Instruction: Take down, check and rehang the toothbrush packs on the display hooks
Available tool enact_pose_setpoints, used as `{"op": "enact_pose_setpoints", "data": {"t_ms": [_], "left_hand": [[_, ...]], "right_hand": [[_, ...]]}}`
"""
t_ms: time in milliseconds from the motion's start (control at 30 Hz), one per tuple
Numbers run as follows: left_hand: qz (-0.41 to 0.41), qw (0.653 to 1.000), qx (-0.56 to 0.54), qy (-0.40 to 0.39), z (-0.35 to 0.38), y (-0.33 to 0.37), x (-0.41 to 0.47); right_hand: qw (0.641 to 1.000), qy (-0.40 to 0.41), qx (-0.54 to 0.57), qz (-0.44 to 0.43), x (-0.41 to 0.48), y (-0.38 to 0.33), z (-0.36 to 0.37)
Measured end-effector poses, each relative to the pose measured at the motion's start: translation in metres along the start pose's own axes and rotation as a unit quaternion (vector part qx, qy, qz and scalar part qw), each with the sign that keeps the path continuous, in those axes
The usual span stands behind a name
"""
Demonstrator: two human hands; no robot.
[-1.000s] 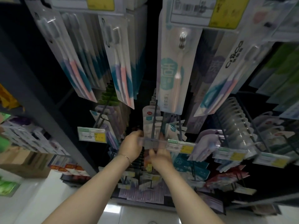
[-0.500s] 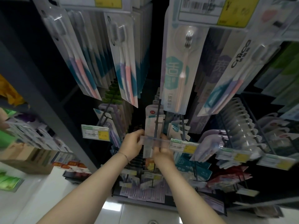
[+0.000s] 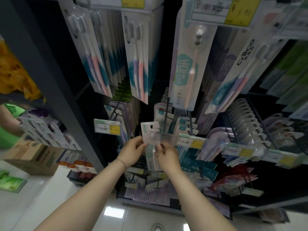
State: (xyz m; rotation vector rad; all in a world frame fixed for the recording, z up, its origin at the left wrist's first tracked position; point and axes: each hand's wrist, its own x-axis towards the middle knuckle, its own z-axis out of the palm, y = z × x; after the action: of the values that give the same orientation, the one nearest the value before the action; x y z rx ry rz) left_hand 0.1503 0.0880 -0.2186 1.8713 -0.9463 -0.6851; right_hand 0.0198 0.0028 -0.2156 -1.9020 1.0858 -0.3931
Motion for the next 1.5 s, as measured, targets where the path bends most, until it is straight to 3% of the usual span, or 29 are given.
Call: {"op": "enact_pose_setpoints", "data": {"t_ms": [300, 600, 1000, 1267, 1500], "left_hand": [[-0.055, 0.998, 0.003, -0.013, -0.01, -0.019, -0.049], [0.008, 0.998, -0.053, 0.025, -0.024, 0.003, -0.085], [0.107, 0.99, -0.046, 0.08, 0.01, 0.107, -0.092], [0.167, 0.977, -0.119, 0.053, 0.064, 0.191, -0.083], [0.206, 0.965, -0.16, 0.02, 0.132, 0.248, -0.063]], "right_hand": [[0.996, -0.063, -0.048, -0.049, -0.037, 0.002, 0.01], [0.988, -0.05, -0.028, -0.143, -0.063, -0.01, -0.007], [0.978, -0.022, 0.126, -0.163, -0.079, -0.031, -0.12], [0.975, 0.01, 0.12, -0.184, -0.076, 0.002, -0.206], [0.964, 0.101, 0.174, -0.173, -0.077, 0.022, -0.273]]}}
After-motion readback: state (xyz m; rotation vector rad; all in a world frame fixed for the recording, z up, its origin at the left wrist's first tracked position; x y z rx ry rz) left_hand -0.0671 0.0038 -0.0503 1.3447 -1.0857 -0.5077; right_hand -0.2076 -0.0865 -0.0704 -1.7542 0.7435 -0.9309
